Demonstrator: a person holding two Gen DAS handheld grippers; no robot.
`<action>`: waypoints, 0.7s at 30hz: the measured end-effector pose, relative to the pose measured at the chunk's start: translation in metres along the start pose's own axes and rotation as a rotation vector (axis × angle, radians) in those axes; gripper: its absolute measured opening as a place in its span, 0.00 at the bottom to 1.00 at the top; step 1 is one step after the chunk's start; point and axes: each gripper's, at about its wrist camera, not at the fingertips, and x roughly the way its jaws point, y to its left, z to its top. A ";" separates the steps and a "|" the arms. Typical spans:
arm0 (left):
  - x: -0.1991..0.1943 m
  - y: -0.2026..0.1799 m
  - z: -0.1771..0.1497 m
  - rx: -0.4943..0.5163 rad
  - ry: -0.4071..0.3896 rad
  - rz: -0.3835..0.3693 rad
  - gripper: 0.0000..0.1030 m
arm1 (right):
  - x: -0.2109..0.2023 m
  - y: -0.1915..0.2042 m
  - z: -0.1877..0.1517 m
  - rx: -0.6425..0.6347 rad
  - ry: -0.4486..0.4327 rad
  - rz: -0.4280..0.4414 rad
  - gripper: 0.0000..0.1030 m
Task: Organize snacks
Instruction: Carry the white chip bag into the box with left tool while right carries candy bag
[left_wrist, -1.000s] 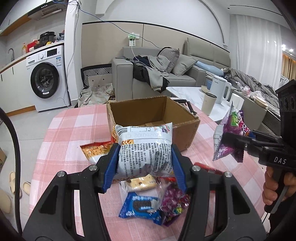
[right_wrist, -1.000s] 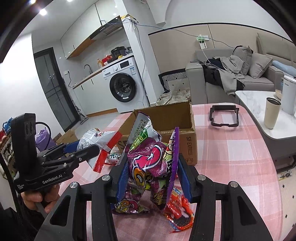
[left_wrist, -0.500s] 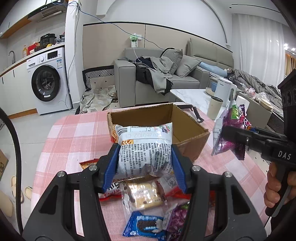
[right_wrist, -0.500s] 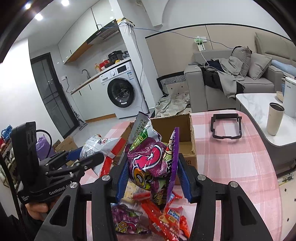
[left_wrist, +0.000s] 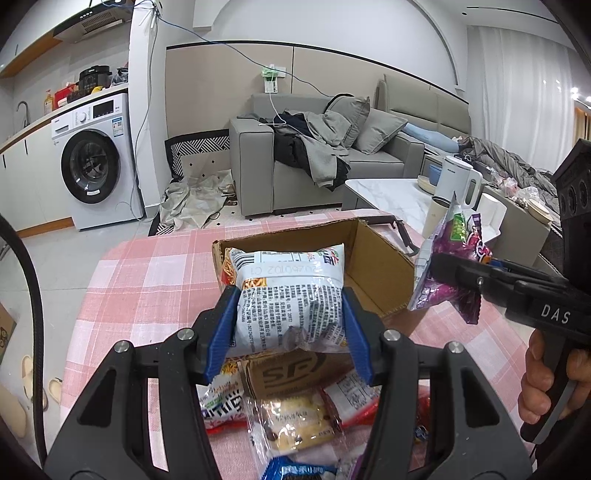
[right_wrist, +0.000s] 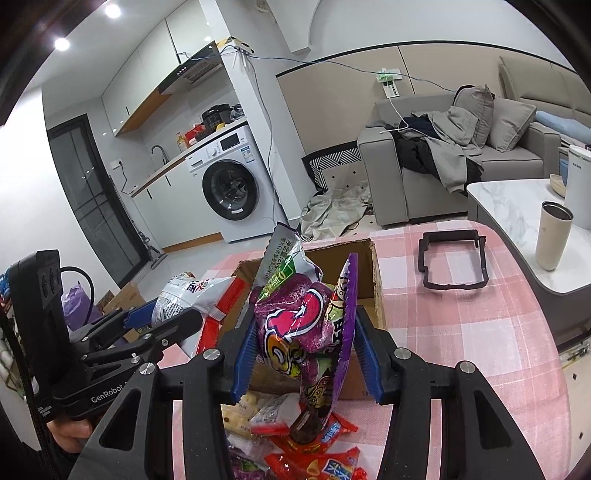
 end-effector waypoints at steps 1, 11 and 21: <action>0.005 0.002 0.002 -0.001 0.002 0.001 0.50 | 0.003 -0.001 0.001 0.003 0.002 0.001 0.48; 0.043 0.008 0.014 0.004 0.004 0.012 0.50 | 0.030 -0.006 0.008 -0.003 0.024 -0.016 0.48; 0.079 0.004 0.013 0.009 0.024 0.011 0.50 | 0.055 -0.022 0.014 0.023 0.044 -0.043 0.48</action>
